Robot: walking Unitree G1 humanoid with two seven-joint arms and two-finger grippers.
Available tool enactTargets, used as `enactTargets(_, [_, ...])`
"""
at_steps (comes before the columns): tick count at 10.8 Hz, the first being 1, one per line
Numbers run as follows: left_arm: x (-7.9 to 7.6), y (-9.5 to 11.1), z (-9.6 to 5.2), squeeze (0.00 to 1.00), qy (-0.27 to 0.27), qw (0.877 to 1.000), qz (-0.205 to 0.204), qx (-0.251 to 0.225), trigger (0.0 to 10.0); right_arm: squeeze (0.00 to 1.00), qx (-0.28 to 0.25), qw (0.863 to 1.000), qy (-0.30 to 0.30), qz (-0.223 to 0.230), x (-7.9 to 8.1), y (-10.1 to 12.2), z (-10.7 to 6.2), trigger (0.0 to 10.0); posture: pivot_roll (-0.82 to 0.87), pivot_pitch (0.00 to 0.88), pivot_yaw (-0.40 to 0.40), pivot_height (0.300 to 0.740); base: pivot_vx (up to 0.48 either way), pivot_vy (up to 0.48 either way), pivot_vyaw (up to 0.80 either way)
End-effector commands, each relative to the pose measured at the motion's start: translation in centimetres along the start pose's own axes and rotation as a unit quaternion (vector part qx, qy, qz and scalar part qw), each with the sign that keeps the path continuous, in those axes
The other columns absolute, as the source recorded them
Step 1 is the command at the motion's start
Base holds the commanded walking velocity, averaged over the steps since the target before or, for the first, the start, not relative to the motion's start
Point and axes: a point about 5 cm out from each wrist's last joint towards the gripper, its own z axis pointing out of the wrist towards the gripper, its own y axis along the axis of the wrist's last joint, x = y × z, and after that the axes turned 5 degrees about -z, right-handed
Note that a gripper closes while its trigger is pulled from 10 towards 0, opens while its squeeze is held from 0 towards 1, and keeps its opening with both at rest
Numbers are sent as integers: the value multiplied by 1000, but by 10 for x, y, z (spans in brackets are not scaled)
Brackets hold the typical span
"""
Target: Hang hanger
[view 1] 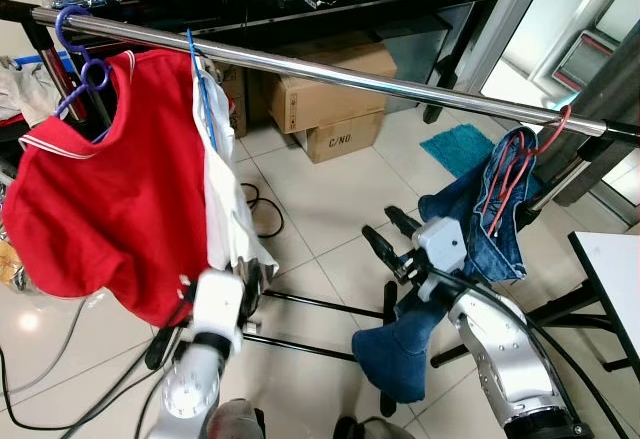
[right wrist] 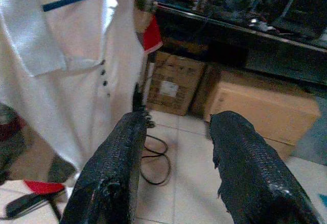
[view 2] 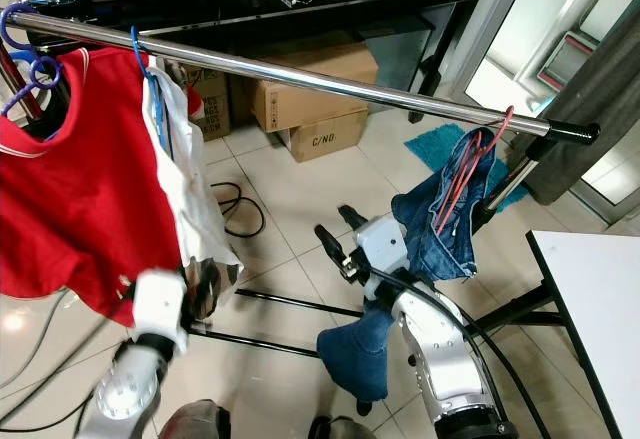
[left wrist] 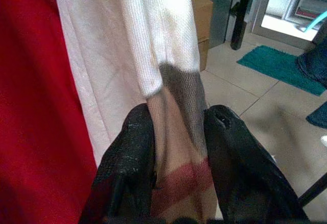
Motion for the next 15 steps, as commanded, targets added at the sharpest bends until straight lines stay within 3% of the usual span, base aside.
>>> enactTargets(1, [-4,-1,0,0,-9,1000,4,-3,10000,0,-1,999,-29,-14,-11,0,-4,10000,259,61,-76,740,0,0,0])
enactTargets(2, [-6,0,3,0,-13,1000,6,-12,10000,0,-18,997,-74,-26,-21,7,-2,10000,259,61,-76,740,0,0,0])
enactTargets(4, [-14,-2,9,0,-43,998,33,-28,10000,0,-38,994,-98,-35,-25,15,2,10000,253,62,-71,740,0,0,0])
enactTargets(8, [-31,1,21,0,-118,985,109,-61,10000,0,-97,973,-197,-69,-50,51,7,10000,239,55,-65,740,0,0,0])
enactTargets(11, [-35,5,25,0,-145,976,137,-88,10000,0,-94,962,-241,-84,-60,55,-7,10000,236,51,-66,740,0,0,0])
enactTargets(13, [-37,13,27,0,-171,960,182,-127,10000,0,-75,956,-268,-93,-64,51,-33,10000,215,53,-65,740,0,0,0])
enactTargets(15, [-38,15,30,0,-179,955,194,-136,10000,0,-64,949,-290,-104,-70,52,-42,10000,199,56,-62,740,0,0,0])
